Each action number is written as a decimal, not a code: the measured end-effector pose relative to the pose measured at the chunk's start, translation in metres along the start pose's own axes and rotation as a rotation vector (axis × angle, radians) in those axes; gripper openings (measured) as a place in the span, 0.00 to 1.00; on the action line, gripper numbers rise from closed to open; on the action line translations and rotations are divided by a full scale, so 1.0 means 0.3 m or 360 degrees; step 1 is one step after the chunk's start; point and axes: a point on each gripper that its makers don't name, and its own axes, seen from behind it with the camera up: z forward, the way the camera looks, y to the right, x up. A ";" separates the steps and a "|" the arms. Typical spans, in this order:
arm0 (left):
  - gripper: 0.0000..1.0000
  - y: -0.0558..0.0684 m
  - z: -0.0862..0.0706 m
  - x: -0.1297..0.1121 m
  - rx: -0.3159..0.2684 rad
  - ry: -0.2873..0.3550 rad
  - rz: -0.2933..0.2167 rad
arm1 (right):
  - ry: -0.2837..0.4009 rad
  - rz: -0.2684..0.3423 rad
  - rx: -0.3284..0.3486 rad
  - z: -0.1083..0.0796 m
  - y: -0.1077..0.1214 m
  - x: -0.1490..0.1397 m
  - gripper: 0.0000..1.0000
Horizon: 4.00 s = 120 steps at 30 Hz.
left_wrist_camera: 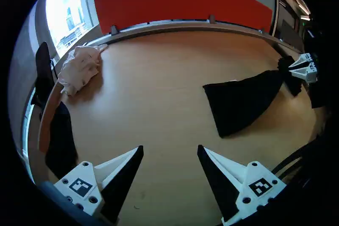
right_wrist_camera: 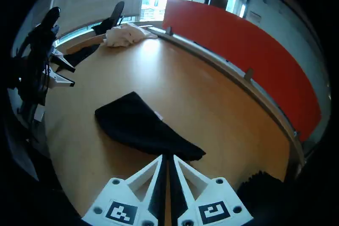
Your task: Fold towel
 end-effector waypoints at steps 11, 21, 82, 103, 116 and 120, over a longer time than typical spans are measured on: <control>0.94 0.016 -0.002 0.008 -0.0005 0.0007 0.0002 | 0.0080 -0.0052 -0.0050 -0.078 0.049 0.079 0.05; 0.94 0.023 0.001 0.010 -0.0009 0.0008 -0.0002 | 0.0093 -0.0084 -0.0042 -0.094 0.044 0.092 0.05; 0.94 -0.135 -0.047 -0.043 0.0096 -0.0004 -0.0140 | -0.0114 -0.0254 0.0500 0.235 -0.415 0.075 0.26; 0.94 -0.121 -0.041 -0.029 0.0092 0.0000 -0.0127 | -0.0203 -0.0122 0.0413 0.229 -0.358 -0.046 0.70; 0.94 -0.104 -0.036 -0.028 0.0083 0.0001 -0.0111 | -0.0250 -0.0063 0.0363 0.202 -0.328 -0.137 0.70; 0.94 -0.099 -0.036 -0.029 0.0081 0.0002 -0.0106 | -0.0266 -0.0051 0.0351 0.202 -0.327 -0.162 0.70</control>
